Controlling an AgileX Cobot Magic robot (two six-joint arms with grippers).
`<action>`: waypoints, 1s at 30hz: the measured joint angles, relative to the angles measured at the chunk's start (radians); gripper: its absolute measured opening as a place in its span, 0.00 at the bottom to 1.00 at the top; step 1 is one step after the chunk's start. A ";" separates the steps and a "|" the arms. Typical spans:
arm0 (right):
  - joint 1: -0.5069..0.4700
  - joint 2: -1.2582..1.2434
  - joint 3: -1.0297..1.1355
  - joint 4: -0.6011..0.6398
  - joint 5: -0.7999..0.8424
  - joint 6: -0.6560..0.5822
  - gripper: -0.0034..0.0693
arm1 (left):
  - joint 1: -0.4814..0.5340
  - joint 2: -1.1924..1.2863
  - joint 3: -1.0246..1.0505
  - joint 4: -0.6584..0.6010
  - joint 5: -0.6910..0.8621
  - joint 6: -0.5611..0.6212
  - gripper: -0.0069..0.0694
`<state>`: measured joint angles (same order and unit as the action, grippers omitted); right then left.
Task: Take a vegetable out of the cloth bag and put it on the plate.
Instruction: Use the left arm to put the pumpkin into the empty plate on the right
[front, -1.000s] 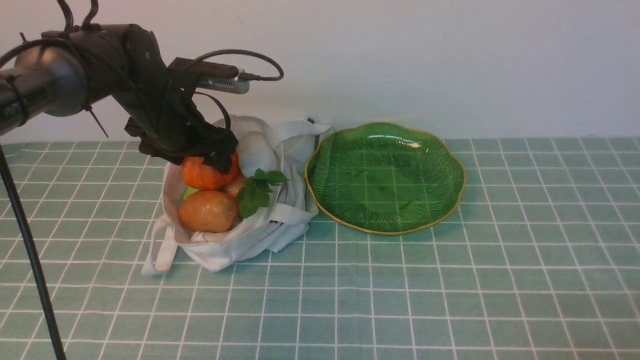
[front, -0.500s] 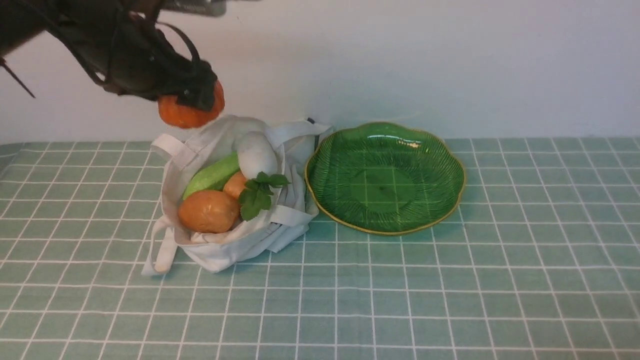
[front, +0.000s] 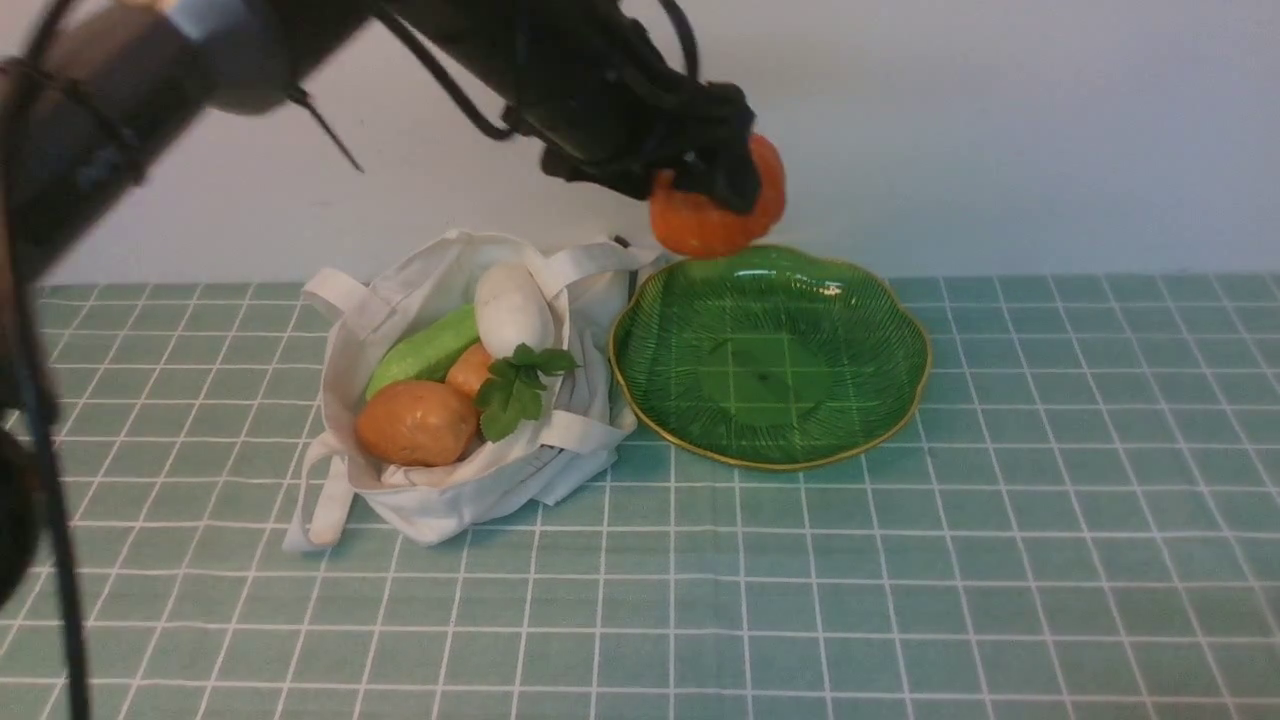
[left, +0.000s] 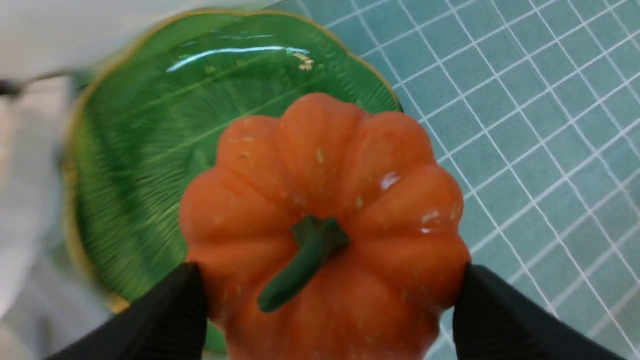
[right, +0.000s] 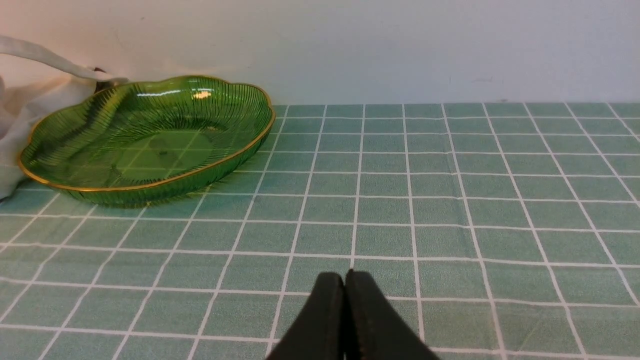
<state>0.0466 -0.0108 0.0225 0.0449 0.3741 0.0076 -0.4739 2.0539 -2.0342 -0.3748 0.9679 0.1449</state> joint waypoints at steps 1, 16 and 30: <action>0.000 0.000 0.000 0.000 0.000 0.000 0.03 | -0.014 0.027 -0.009 0.008 -0.020 -0.004 0.84; 0.000 0.000 0.000 0.000 0.000 0.000 0.03 | -0.052 0.249 -0.040 0.048 -0.214 0.005 0.98; 0.000 0.000 0.000 0.000 0.000 0.000 0.03 | -0.052 0.179 -0.152 0.118 0.017 0.005 0.81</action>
<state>0.0466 -0.0108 0.0225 0.0449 0.3741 0.0076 -0.5263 2.2333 -2.1860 -0.2570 0.9845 0.1497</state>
